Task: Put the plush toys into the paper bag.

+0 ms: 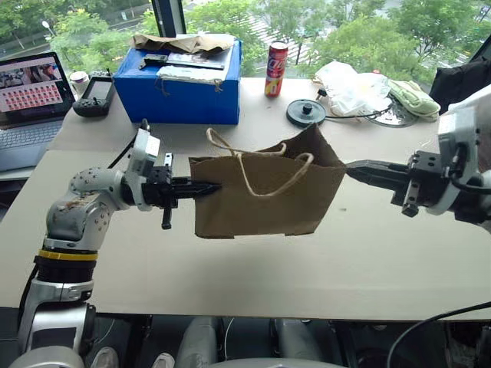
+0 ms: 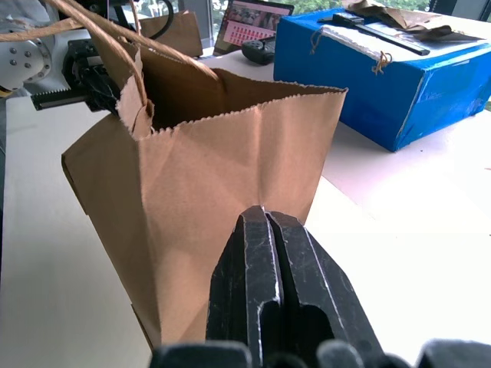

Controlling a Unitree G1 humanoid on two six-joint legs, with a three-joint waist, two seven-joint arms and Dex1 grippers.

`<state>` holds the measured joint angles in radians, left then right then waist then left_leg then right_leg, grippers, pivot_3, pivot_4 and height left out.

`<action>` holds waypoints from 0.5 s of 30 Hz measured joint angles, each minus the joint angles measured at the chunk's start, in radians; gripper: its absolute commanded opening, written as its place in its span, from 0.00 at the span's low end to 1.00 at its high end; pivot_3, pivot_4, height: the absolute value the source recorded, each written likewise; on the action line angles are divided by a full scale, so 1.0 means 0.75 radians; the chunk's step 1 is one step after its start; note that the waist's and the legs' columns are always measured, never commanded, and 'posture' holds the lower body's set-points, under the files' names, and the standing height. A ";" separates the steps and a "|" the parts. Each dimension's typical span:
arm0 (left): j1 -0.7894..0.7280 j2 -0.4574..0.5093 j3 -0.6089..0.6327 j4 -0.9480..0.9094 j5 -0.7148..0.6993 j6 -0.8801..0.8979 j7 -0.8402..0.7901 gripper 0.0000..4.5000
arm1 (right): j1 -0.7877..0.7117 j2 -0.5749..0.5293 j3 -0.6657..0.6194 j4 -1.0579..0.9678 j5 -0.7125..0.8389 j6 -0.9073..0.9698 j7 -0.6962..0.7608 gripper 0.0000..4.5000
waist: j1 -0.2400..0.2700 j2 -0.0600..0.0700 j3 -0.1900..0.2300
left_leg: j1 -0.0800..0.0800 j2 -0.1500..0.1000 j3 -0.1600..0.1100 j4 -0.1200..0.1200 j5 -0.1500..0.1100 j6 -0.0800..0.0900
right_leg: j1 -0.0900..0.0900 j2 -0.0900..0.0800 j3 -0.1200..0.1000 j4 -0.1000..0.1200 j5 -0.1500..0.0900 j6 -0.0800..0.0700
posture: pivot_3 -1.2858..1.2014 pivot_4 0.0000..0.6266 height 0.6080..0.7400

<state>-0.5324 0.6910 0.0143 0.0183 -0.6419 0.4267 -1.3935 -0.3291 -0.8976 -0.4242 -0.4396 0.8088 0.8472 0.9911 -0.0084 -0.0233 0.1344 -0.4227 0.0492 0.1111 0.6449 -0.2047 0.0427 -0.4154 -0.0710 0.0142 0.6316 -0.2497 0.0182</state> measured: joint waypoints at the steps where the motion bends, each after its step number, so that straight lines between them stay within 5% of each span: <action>1: 0.001 -0.001 -0.006 0.006 0.013 -0.010 -0.007 0.01 | 0.003 -0.005 -0.007 0.000 0.002 0.000 0.005 0.00 | 0.000 0.000 0.000 | 0.000 0.000 0.000 0.000 0.000 0.000 | 0.000 0.000 0.000 0.000 0.000 0.000 | 0.52 0.24 0.99; 15: 0.090 -0.082 -0.155 0.198 0.291 -0.476 -0.137 0.01 | 0.064 -0.088 0.059 0.027 -0.050 -0.022 0.011 0.00 | 0.012 0.000 0.000 | 0.000 0.000 0.001 0.000 0.000 0.000 | -0.001 0.000 0.001 0.000 0.000 0.000 | 0.52 0.24 0.99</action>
<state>-0.4646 0.6293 -0.1016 0.1670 -0.4236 0.0696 -1.4964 -0.2811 -0.9639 -0.3800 -0.4195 0.7711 0.8307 0.9996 0.0008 -0.0232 0.1343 -0.4227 0.0493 0.1115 0.6449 -0.2047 0.0428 -0.4158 -0.0712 0.0150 0.6314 -0.2496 0.0180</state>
